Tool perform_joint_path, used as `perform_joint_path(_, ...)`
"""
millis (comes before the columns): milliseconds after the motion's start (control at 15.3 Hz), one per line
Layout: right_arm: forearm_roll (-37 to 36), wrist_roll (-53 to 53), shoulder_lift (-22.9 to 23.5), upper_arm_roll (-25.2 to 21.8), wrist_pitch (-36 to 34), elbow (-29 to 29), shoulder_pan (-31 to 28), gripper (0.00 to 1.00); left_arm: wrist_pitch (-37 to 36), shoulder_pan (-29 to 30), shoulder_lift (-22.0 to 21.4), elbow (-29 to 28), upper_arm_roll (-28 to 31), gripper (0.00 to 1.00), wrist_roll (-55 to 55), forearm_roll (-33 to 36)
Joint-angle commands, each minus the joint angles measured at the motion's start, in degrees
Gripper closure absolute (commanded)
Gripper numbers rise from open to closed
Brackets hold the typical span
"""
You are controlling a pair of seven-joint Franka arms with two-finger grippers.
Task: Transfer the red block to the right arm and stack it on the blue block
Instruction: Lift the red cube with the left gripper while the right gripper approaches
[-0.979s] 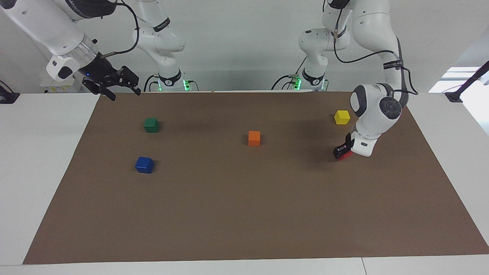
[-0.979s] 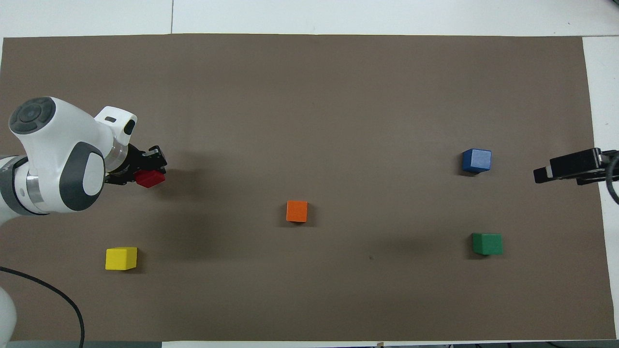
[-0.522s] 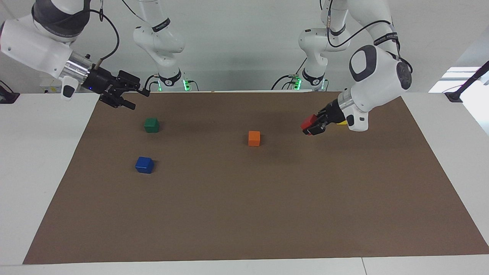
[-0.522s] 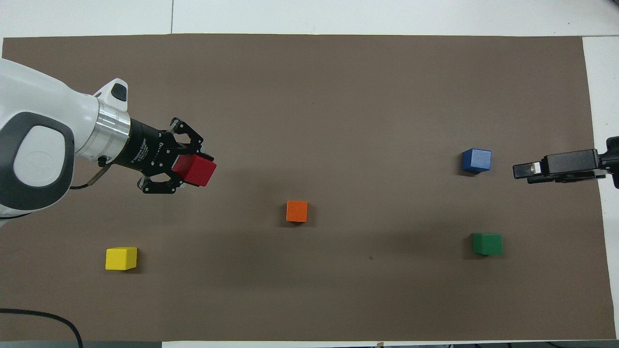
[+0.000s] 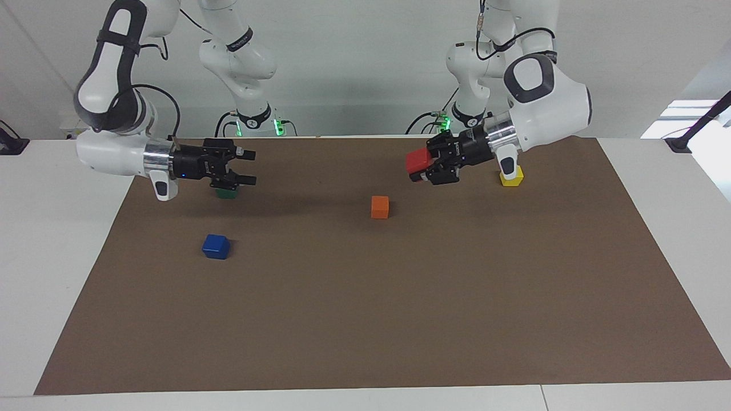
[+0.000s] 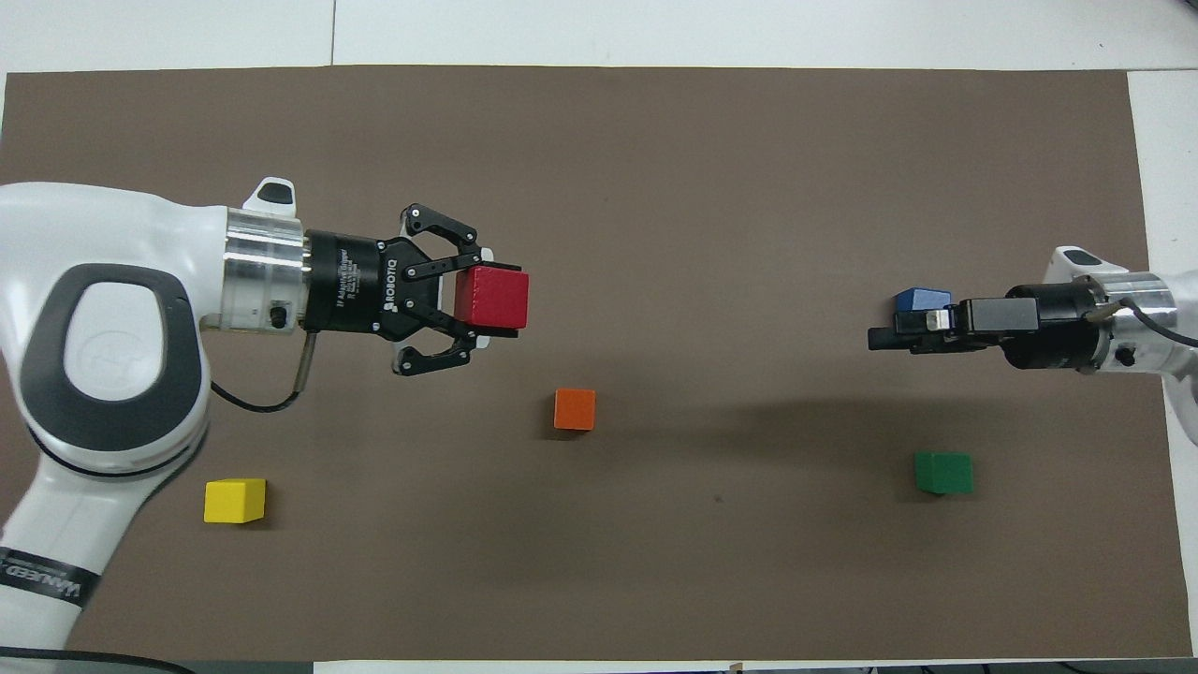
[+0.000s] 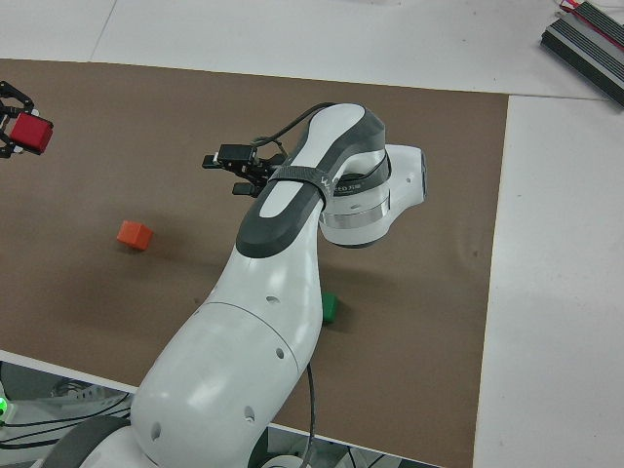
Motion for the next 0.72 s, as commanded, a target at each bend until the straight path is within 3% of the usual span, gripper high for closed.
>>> perform_joint_path(0,12.06,-2.35,-0.39,0.05,-0.54,-2.66,2.90,0.00,10.36,-7.51,-2.32,-3.33,0.64,1.00,-5.81,-6.52)
perform_joint_path(196,23.67,-5.32,1.45,0.05,-1.60,-4.41,7.64,0.00,19.15,-14.19,-1.97,-3.94,0.64,1.00,-5.82,-11.18)
perform_joint_path(457,24.84,-9.56,4.10,0.05,-1.69,-5.03,9.41,0.00,27.24,-22.20,-1.71,-3.94,0.64,1.00,-5.82,-11.81)
perform_joint_path(653,24.84,-9.73,4.10,0.05,-0.72,-5.38,11.08,0.00,30.42,-23.53,-1.36,-3.42,0.64,1.00,-5.91,-11.81)
